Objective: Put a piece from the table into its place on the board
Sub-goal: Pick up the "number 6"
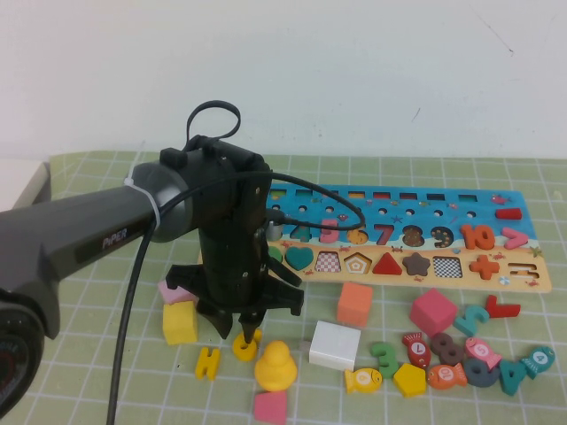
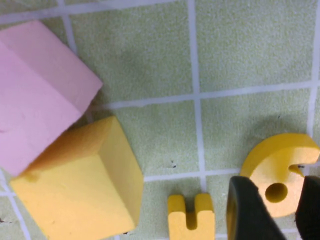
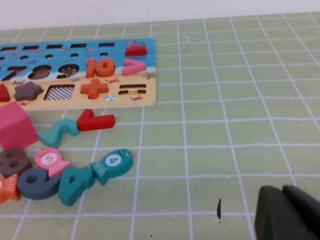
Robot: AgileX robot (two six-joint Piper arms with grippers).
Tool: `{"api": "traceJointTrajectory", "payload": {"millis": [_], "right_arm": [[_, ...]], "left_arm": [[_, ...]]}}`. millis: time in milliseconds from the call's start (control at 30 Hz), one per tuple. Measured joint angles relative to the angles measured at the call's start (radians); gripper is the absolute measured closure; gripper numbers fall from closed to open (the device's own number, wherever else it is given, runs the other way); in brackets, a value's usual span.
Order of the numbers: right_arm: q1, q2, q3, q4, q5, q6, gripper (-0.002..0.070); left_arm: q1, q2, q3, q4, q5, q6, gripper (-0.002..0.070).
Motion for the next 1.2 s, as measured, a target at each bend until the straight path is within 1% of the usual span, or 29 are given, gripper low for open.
{"api": "traceJointTrajectory", "payload": {"millis": [67,200,333,600,667,800,1067,1200], "right_arm": [[0.000,0.000,0.000,0.000,0.000,0.000,0.0679],[0.000,0.000,0.000,0.000,0.000,-0.001,0.0679],[0.000,0.000,0.000,0.000,0.000,-0.002,0.0679],[0.000,0.000,0.000,0.000,0.000,-0.002,0.0679],[0.000,0.000,0.000,0.000,0.000,-0.002,0.0679],[0.000,0.000,0.000,0.000,0.000,-0.002,0.0679],[0.000,0.000,0.000,0.000,0.000,-0.002,0.0679],[0.000,0.000,0.000,0.000,0.000,-0.002,0.0679]], "left_arm": [[0.000,0.000,0.000,0.000,0.000,0.010,0.0433],[0.000,0.000,0.000,-0.007,0.000,0.014,0.0352],[0.000,0.013,0.000,-0.014,0.000,0.014,0.0328],[0.000,0.057,-0.002,-0.024,-0.001,0.028,0.0330],[0.000,0.057,-0.002,-0.024,-0.001,0.028,0.0350],[0.000,0.057,-0.002,-0.024,-0.002,0.028,0.0422],[0.000,0.057,-0.004,-0.024,-0.005,0.029,0.0422],[0.000,0.057,-0.054,-0.011,-0.003,0.031,0.0422]]}}
